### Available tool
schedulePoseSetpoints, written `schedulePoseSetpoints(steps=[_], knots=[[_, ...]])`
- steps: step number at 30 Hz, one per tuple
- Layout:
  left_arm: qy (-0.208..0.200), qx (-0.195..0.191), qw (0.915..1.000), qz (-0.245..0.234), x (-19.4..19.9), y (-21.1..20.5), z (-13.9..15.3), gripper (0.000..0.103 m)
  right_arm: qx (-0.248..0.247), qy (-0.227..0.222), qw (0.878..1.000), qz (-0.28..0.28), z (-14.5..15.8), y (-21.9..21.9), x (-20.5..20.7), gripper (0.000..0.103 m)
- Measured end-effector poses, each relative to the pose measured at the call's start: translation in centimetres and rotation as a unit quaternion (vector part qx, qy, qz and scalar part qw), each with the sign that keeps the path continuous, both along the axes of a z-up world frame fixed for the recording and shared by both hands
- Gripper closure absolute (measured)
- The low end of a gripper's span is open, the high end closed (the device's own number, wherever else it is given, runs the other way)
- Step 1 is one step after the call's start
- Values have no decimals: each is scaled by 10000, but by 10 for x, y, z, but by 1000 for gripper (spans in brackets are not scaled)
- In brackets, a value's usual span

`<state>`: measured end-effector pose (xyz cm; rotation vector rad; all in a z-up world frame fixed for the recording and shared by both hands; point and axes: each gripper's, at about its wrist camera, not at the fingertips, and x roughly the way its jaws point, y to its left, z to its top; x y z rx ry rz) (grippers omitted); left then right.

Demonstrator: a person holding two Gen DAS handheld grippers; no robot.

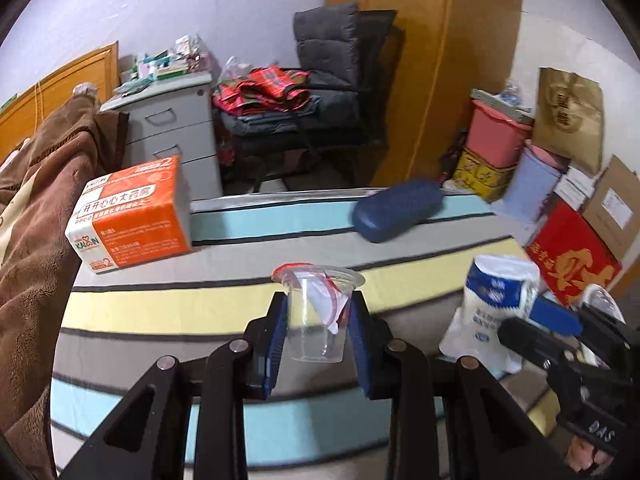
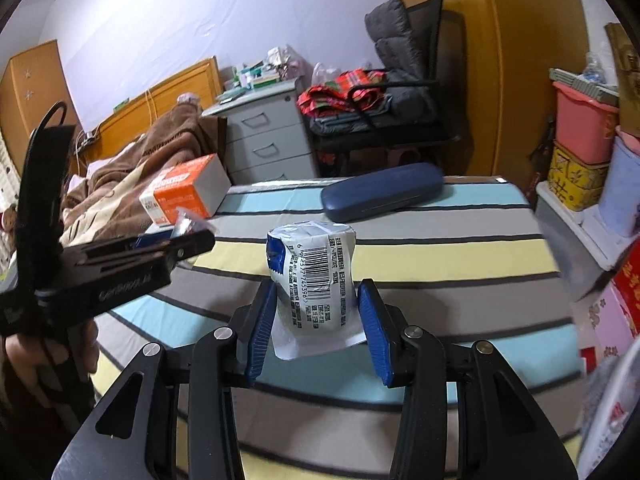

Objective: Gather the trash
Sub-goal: 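Carry the clear cup and yogurt cup over the wastebasket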

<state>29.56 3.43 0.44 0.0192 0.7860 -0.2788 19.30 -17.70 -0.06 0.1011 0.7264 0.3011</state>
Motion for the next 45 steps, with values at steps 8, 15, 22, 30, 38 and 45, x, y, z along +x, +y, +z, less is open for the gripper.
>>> schedulePoseSetpoints(steps=[8,15,22,30,38,45], knots=[[-222,-47,9991,-351,-49,-40,21,71,21,-290,9990,-329,19,-37,-34,59],[-456,-129,9956,-807,-91,-80,37,71,6,-485,9967,-656,30,-67,-61,59],[-597,-153,9903,-1246,-121,-123,47,71,-15,-639,9923,-1057,35,-102,-86,59],[-674,-167,9825,-1729,-145,-180,50,71,6,-691,9857,-1539,33,-144,-113,59],[-460,-206,9721,-2292,-160,-239,37,71,-2,-541,9764,-2091,25,-186,-132,59],[-92,-208,9643,-2637,-168,-282,14,71,-154,-212,9693,-2445,5,-211,-139,59]])
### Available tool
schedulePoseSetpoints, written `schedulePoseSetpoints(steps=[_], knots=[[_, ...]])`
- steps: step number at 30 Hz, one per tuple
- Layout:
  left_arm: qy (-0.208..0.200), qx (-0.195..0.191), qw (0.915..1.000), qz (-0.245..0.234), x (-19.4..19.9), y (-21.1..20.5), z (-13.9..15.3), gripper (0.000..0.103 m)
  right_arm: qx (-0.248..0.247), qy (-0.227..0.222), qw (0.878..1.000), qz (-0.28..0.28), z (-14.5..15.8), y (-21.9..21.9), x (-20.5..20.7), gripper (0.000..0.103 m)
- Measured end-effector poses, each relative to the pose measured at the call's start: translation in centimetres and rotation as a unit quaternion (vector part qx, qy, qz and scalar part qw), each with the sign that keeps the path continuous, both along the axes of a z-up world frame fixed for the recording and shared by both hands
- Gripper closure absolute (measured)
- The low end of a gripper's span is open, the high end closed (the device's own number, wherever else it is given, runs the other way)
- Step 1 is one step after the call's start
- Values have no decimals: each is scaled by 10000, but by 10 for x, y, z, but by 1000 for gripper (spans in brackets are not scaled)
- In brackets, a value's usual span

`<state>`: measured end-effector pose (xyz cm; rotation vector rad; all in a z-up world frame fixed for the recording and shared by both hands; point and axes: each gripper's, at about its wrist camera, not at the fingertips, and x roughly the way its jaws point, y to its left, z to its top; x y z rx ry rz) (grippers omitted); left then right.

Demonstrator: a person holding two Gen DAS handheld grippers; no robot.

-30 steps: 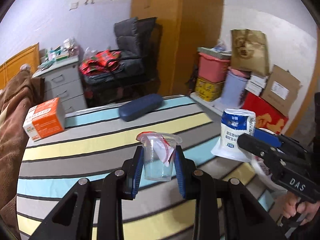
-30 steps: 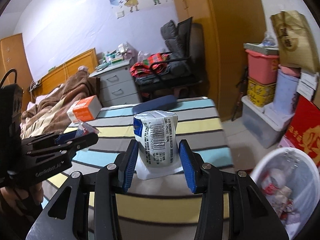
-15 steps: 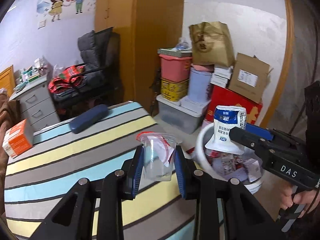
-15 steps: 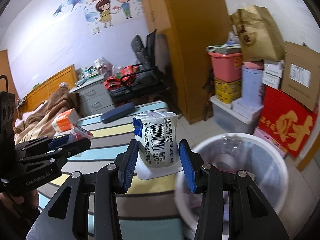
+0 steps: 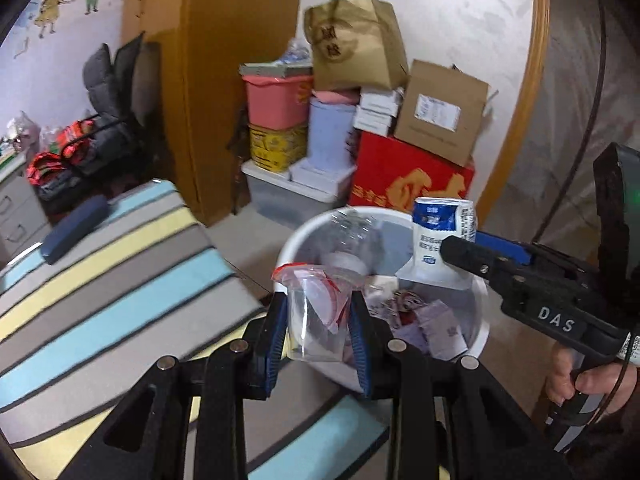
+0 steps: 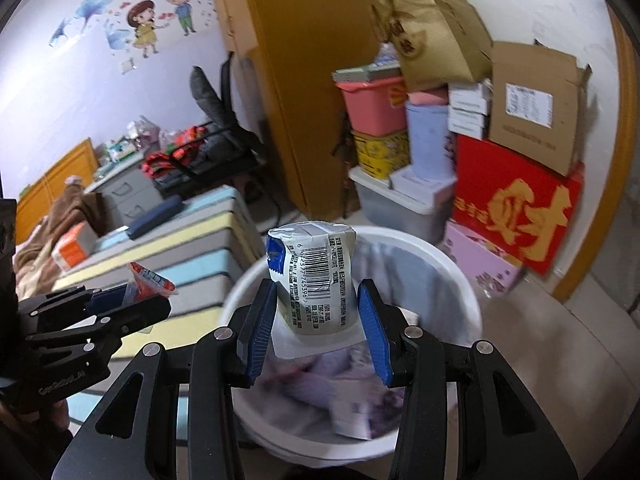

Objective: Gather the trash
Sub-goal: 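Carry the clear cup and yogurt cup over the wastebasket, then open both grippers to drop the cups into the wastebasket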

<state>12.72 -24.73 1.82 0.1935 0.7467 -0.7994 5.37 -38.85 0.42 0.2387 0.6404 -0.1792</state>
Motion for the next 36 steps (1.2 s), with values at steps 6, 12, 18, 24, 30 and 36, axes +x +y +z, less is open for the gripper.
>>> schedulePoseSetpoints(steps=[6,12,18,24,30,36], knots=[[180,137,9996,-161,-4,-27,-16,71,22,187,9997,-126,-11,-16,-5,59],[116,270,9993,-233,-11,-42,-21,71,74,268,9992,-281,-14,-31,-8,59],[192,255,9992,-255,-13,-49,-24,61,160,390,9988,-233,-20,-39,-2,59],[191,263,9994,-140,-12,-49,-24,39,136,481,9984,-252,-23,-41,0,47],[155,258,9995,-45,-14,-44,-22,35,117,375,9987,-312,-19,-41,-5,37],[78,203,9997,60,-20,-34,-16,34,101,256,9991,-335,-13,-34,-12,37]])
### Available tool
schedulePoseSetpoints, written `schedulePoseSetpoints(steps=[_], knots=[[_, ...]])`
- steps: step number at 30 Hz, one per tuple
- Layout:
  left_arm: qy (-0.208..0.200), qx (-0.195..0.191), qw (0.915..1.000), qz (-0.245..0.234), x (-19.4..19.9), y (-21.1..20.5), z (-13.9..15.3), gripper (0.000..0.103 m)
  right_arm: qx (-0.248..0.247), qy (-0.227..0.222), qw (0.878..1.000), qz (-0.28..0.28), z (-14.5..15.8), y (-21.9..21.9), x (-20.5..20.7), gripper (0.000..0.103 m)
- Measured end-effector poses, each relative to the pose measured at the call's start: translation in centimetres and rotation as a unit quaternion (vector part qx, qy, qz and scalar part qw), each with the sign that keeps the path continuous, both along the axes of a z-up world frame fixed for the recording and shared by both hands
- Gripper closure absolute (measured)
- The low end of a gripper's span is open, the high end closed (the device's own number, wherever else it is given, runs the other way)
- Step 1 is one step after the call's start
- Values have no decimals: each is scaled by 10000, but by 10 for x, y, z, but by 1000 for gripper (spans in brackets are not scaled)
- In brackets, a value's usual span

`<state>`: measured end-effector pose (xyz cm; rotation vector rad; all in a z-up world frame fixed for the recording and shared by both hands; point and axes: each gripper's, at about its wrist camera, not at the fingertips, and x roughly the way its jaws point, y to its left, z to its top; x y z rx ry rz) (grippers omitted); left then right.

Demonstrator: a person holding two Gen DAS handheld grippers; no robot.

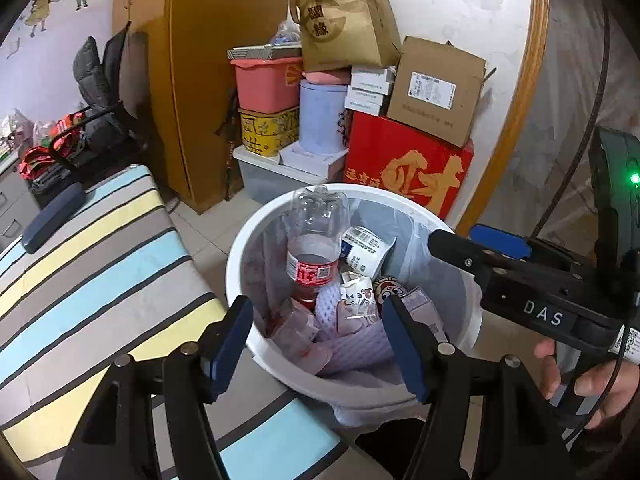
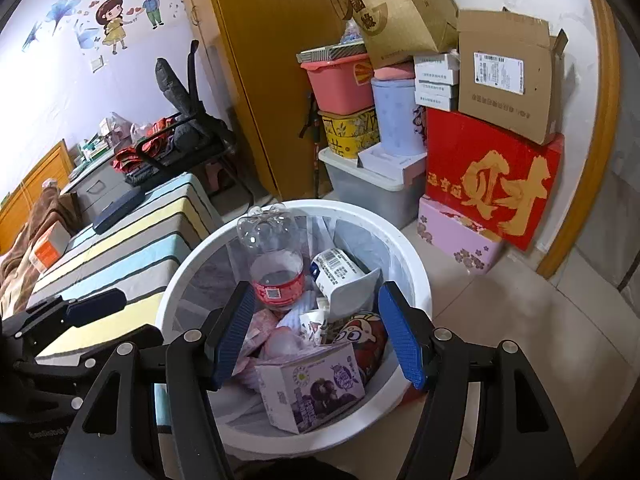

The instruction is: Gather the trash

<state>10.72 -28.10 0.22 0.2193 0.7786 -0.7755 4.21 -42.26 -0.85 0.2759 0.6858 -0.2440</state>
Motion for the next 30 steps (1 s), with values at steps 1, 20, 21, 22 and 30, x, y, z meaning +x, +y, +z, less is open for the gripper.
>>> schedulePoseSetpoints(steps=[1,20,21,22,30], knots=[[-15,-11,10000,42,-1,3,1,34,-14,-18,10000,-19,1,1,-1,37],[-584,-210,9860,1550,-38,114,14,33,-159,-493,9957,774,7,82,-21,37],[-575,-236,9852,1597,-41,120,13,33,-120,-499,9953,825,6,85,-21,37],[-570,-250,9844,1648,-43,125,13,33,-106,-506,9948,873,5,87,-22,37],[-917,-192,9710,2199,-69,159,14,33,-224,-709,9922,1002,8,111,-34,37]])
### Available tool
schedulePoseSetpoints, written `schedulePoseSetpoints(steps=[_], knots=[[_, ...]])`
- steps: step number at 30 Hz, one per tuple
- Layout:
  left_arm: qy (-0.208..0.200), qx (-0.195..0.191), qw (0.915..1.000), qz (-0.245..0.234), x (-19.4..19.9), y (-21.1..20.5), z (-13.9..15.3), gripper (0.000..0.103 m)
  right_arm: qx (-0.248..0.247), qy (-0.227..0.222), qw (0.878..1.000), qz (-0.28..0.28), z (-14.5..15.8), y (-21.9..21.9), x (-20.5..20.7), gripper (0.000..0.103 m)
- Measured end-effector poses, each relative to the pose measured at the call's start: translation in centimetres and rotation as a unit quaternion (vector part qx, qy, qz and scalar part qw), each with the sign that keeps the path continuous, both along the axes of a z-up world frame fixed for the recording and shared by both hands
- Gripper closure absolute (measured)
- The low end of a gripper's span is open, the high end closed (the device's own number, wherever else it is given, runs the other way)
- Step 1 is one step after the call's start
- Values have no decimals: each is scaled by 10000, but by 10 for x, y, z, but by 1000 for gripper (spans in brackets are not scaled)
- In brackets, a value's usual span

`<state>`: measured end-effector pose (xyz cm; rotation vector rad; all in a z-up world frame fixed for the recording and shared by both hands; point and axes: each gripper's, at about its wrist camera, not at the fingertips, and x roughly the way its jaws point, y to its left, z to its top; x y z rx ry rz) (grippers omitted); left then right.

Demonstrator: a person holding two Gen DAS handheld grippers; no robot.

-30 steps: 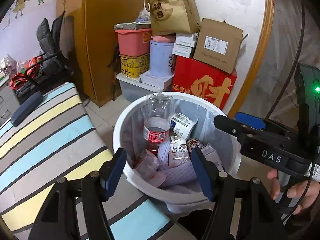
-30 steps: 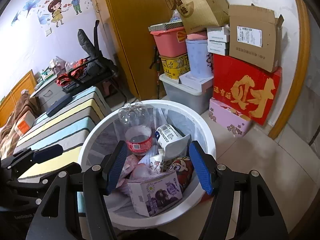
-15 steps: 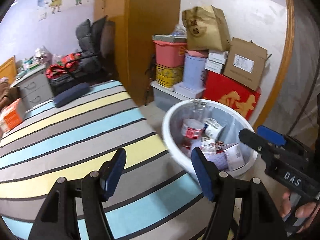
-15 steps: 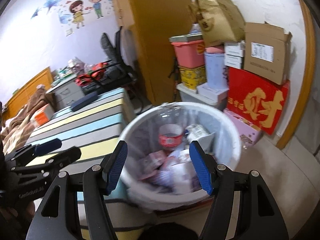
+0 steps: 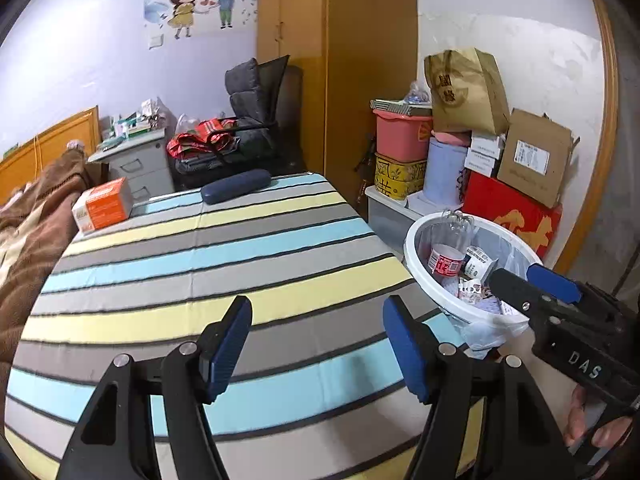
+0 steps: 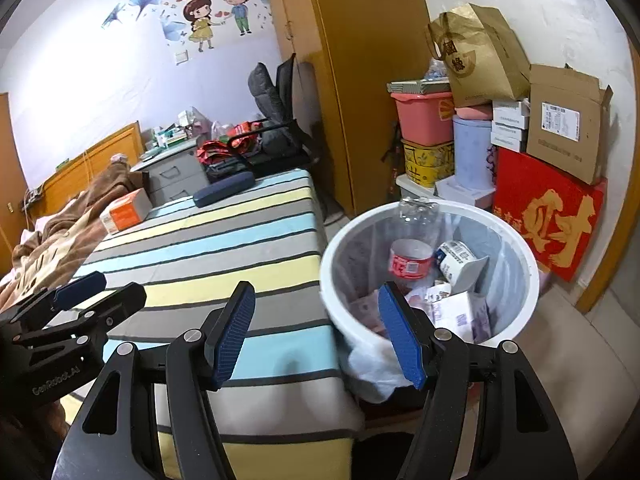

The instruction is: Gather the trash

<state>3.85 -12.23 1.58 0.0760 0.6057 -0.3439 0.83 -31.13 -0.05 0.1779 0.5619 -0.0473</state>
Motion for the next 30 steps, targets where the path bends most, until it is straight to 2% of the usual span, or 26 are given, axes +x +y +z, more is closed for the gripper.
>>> schedulePoseSetpoints(steps=[3,7,10,30], knots=[[-12,-68,9999,79,-6,9,0,33,-88,117,9999,-46,-1,9,-2,37],[-98,61,9998,155,-13,13,1,33,-108,108,9999,4,-1,18,-11,37],[-105,15,9998,145,-18,17,-1,33,-201,70,9998,-61,-1,22,-16,37],[-75,-46,9997,220,-28,25,-4,33,-188,22,9998,-51,0,33,-23,37]])
